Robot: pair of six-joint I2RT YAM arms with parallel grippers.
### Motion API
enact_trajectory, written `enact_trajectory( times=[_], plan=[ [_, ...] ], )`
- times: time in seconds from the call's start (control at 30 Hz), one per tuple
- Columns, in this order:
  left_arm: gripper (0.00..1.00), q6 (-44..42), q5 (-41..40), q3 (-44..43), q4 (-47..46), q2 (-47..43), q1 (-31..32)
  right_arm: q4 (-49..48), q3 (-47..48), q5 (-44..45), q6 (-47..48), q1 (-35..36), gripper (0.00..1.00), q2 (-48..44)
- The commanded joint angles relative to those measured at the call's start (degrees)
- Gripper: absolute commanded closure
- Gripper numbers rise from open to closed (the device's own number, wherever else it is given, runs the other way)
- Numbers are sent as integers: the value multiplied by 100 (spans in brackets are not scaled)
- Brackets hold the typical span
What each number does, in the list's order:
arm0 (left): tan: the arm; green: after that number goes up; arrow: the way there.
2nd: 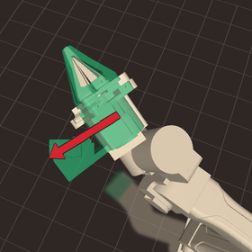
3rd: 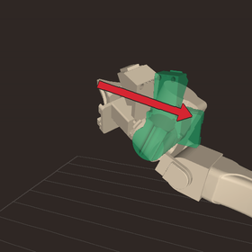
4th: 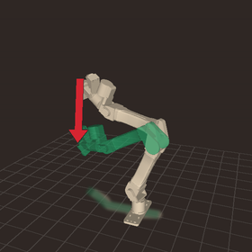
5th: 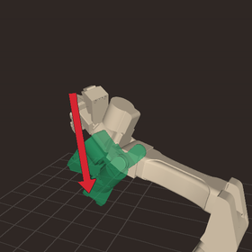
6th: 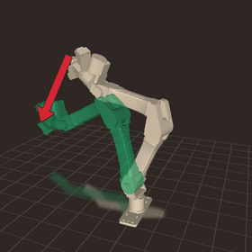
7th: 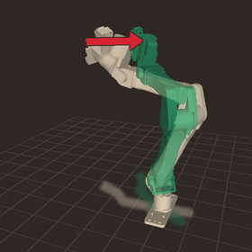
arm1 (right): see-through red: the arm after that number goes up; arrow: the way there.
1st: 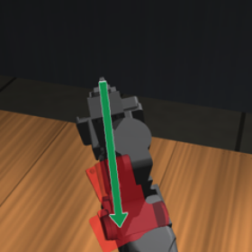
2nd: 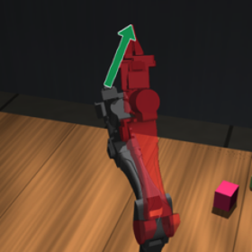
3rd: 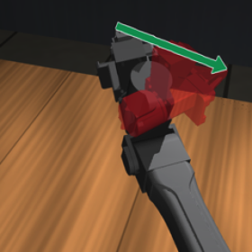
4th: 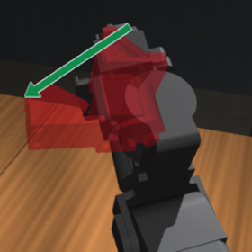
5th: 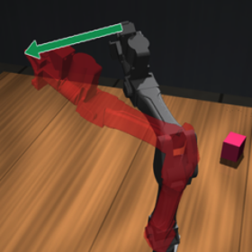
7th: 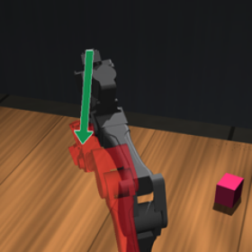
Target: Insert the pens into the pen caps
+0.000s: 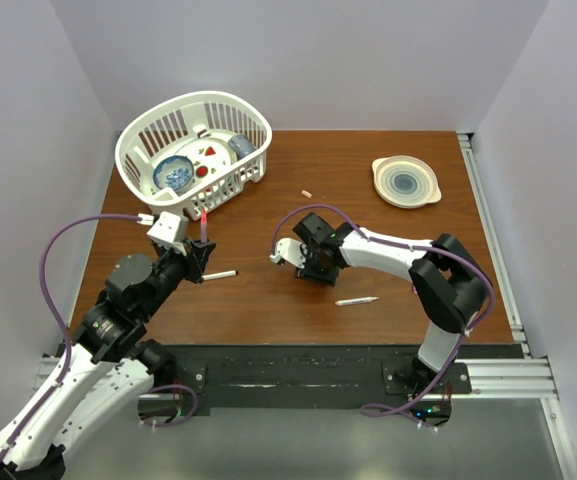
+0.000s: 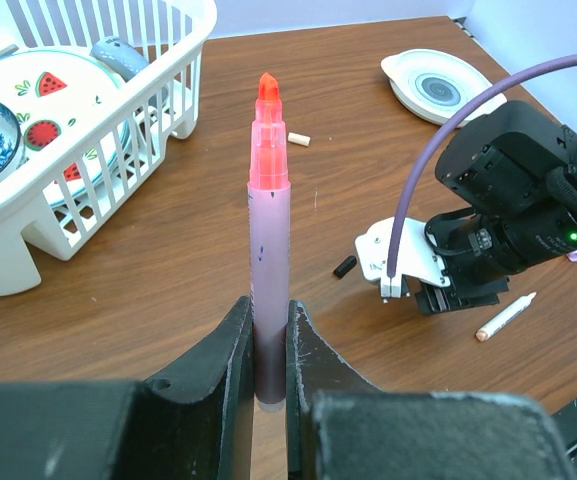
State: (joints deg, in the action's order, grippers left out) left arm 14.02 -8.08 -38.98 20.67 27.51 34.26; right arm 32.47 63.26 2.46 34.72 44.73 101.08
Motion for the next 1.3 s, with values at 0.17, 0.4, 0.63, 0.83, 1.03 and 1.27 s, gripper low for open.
enact_trajectory(
  times=[0.17, 0.4, 0.63, 0.83, 1.03, 1.27],
  plan=[
    [100, 48, -106, 5, -203, -70, 10, -39, 63, -184, 35, 36, 60, 140],
    [100, 48, -106, 5, -195, -123, 10, -30, 125, -193, -27, 44, 55, 114],
    [100, 66, -124, 5, -194, -140, 10, -65, 133, -220, -71, 44, 47, -9],
    [100, 66, -124, 5, -186, -158, 2, -100, 151, -228, -141, 36, 45, -114],
    [100, 74, -124, 13, -186, -184, 10, -416, 292, -711, -877, 36, 45, -860],
    [100, 66, -124, 5, -194, -184, 10, -1463, 273, 847, -3503, 36, 45, -1468]
  ],
)
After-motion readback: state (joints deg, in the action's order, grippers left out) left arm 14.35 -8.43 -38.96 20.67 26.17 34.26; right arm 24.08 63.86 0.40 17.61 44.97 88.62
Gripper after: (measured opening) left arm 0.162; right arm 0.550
